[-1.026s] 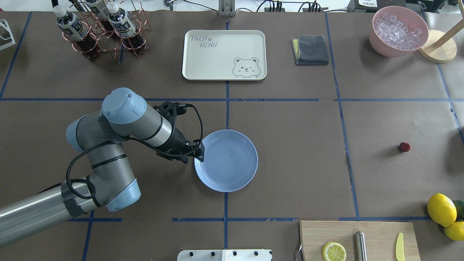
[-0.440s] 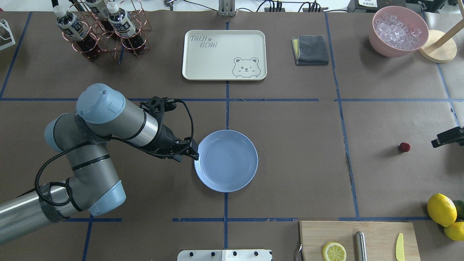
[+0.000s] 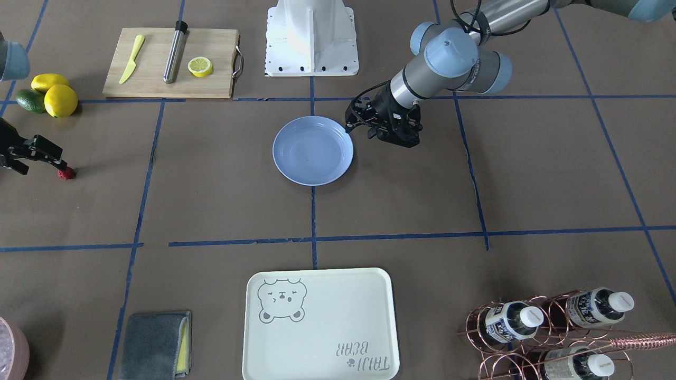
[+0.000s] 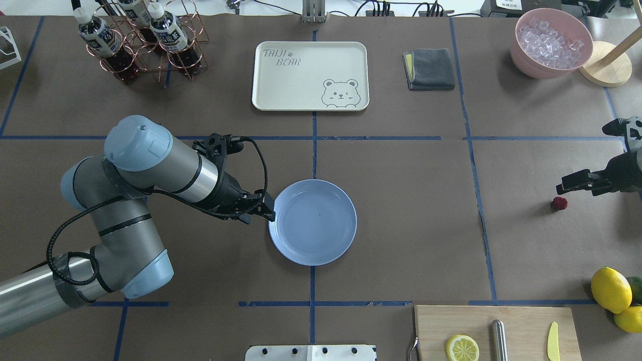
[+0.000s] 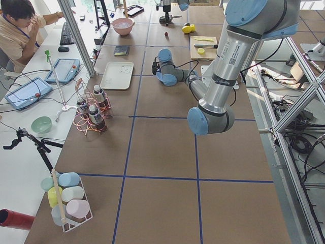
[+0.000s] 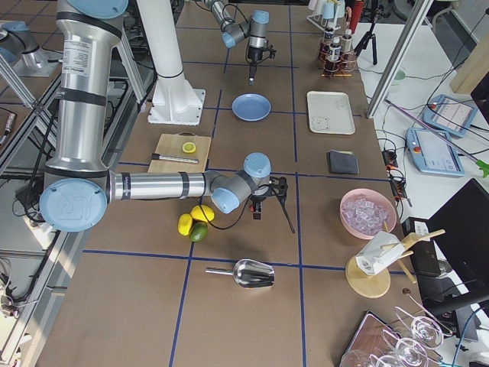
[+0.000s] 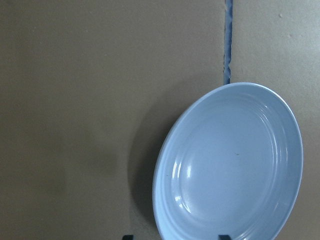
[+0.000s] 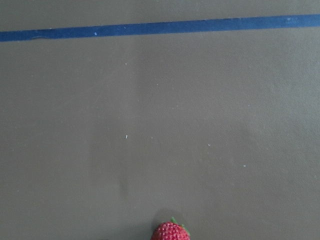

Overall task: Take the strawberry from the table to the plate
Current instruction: 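Grasp the red strawberry with the right gripper while the left gripper holds the plate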

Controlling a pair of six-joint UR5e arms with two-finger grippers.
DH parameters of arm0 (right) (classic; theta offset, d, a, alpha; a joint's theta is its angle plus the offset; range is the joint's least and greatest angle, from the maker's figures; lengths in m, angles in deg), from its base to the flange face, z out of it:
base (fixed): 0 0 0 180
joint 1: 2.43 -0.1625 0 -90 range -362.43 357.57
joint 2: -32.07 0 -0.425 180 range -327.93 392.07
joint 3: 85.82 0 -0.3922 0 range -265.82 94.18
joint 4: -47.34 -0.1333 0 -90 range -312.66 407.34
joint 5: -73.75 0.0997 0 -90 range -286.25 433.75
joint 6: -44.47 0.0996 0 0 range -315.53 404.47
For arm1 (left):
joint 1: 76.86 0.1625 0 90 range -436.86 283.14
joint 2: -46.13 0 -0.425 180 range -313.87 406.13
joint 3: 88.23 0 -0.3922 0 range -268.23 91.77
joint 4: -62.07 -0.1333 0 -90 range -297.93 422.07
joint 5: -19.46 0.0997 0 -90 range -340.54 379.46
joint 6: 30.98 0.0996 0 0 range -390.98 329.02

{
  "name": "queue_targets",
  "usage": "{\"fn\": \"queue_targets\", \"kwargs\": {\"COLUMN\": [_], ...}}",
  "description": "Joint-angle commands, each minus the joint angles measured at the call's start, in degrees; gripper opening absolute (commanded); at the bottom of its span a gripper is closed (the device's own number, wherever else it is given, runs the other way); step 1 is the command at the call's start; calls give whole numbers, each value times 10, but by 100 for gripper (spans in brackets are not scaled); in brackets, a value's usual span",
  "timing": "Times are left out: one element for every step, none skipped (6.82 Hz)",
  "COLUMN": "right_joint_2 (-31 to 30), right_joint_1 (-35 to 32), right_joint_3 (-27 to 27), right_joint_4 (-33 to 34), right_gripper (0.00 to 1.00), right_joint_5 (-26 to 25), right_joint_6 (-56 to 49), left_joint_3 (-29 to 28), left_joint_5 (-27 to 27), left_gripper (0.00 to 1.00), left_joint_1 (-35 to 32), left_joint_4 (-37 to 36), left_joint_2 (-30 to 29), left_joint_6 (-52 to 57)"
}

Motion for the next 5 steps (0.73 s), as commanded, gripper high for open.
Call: {"fn": "queue_targets", "kwargs": {"right_joint_2": [2,3,3,1,0], "right_joint_1": [31,42,49,53,54], "right_joint_3": [11,12,12,12,13], "right_joint_4": [-8,-8,-8,-7,-7], "right_gripper": [100,100,100,97,94], "right_joint_5": [-34,-43,-54,-54,-54], "right_joint_6": [14,14,13,13,13], "left_joint_3": [1,1,1,1,5], "left_joint_5": [1,1,2,2,2], "left_gripper": [65,65,65,65,65], "left_joint_1": [2,0,0,0,-2], "left_joint_4": [0,0,0,0,0], "left_joint_2": [-4,-2,-1,-1,0], "left_joint_6": [-7,-7,-7,-7,-7]}}
